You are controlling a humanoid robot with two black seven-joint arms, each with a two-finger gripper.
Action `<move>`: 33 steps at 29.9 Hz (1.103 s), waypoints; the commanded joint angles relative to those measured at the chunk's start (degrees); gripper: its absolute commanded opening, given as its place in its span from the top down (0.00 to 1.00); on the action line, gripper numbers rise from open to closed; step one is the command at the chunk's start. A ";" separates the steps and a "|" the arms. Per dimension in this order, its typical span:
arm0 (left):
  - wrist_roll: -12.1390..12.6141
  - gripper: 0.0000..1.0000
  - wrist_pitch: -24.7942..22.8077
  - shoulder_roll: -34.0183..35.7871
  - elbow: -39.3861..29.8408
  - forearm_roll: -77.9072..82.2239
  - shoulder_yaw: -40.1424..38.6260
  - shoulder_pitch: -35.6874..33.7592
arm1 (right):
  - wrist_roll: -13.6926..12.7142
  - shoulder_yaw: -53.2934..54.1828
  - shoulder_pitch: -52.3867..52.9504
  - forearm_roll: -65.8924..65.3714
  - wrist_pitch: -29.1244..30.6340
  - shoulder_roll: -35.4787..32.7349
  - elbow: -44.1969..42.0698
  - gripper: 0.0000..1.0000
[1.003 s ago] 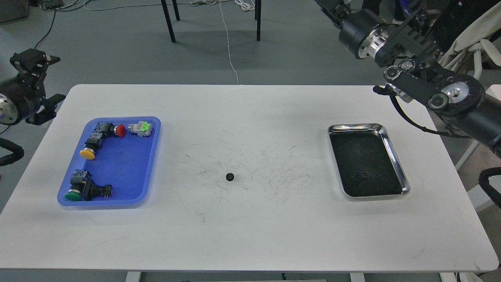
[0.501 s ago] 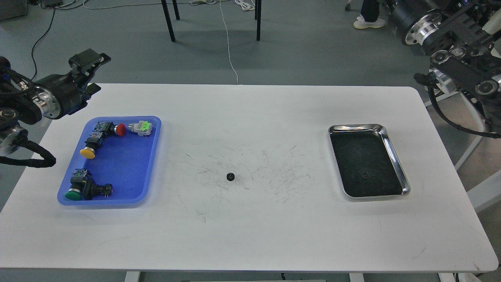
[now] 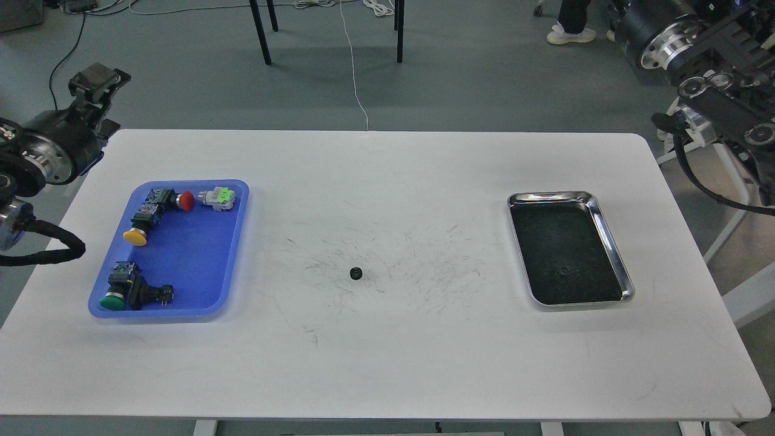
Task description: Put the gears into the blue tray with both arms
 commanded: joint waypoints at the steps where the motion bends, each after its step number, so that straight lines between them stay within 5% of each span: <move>1: -1.11 0.07 0.98 -0.41 -2.47 0.09 -0.09 0.24 | 0.01 0.09 -0.30 0.00 -0.11 -0.05 -0.02 0.08; 5: -3.05 0.07 -0.33 -0.06 -3.79 4.12 6.92 -0.37 | 0.01 0.00 -0.48 1.40 -0.11 -0.48 0.06 0.08; 18: -3.57 0.06 -3.15 1.62 -8.10 25.29 33.56 -16.36 | -0.43 -0.88 -1.96 3.07 0.77 -1.19 0.06 0.06; 33: -3.75 0.06 2.91 -14.90 -5.20 33.84 52.73 -26.30 | -1.48 -0.71 -6.36 4.92 0.95 -1.19 -0.55 0.06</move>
